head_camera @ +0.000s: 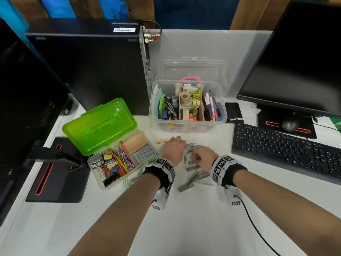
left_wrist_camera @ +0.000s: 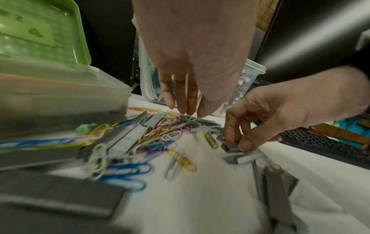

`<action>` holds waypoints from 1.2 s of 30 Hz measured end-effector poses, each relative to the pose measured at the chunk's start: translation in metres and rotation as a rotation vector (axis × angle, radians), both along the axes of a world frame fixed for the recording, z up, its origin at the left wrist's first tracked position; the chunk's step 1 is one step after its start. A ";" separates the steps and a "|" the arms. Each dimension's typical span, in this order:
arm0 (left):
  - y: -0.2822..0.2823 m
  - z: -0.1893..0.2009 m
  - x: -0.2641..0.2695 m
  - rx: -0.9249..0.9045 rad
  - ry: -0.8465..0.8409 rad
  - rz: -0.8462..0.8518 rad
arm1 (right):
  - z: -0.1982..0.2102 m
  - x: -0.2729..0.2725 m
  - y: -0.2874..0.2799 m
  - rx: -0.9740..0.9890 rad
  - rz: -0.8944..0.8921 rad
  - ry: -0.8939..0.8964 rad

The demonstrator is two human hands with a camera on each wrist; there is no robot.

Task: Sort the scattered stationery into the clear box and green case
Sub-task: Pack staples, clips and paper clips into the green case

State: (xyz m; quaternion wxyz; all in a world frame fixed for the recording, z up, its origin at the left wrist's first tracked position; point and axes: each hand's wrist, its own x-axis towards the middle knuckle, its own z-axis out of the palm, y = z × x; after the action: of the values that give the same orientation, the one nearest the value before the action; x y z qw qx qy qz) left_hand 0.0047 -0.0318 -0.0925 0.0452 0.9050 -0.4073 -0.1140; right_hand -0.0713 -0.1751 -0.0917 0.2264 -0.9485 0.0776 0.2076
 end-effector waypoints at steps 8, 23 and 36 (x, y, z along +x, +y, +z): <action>-0.033 -0.007 0.008 0.128 -0.032 -0.045 | -0.005 0.000 -0.005 -0.101 0.109 0.028; -0.033 -0.007 0.007 0.125 -0.056 0.035 | 0.001 -0.005 -0.012 -0.010 0.013 0.006; 0.016 0.005 0.005 -0.326 0.084 0.233 | 0.023 0.006 -0.009 0.128 -0.341 -0.108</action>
State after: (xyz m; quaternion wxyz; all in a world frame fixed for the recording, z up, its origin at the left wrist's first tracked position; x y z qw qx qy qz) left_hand 0.0101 -0.0155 -0.0879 0.2208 0.9212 -0.3108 -0.0781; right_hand -0.0658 -0.1841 -0.0691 0.3222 -0.9150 0.2115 0.1196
